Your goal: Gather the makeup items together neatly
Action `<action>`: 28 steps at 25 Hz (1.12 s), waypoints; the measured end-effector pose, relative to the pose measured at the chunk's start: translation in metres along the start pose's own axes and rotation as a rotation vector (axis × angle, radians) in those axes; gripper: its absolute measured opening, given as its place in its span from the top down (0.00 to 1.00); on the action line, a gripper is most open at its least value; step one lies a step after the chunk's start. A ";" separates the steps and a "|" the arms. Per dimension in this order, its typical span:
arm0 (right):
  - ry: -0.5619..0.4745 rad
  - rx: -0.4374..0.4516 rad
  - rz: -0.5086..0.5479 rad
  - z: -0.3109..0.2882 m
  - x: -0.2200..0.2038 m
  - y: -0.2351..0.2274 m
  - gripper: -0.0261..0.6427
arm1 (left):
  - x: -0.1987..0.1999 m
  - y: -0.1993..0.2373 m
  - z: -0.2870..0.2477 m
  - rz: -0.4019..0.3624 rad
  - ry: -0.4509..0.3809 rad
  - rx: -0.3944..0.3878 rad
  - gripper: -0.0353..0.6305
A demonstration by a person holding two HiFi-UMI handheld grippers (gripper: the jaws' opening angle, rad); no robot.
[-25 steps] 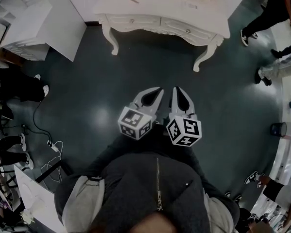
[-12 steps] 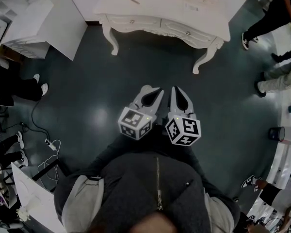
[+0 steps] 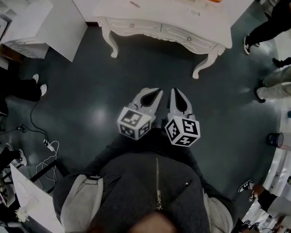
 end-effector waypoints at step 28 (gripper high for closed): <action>0.042 0.007 -0.056 -0.168 0.064 -0.028 0.96 | 0.088 0.116 -0.109 0.002 0.016 0.031 0.93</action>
Point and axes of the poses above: the fingertips, and each gripper's own axes: z backward along the fingers, y to its left, x out of its top, the point moved 3 cm from there along z, backward along the fingers, and after that the axes turned 3 degrees about z, right-handed, at the moved point
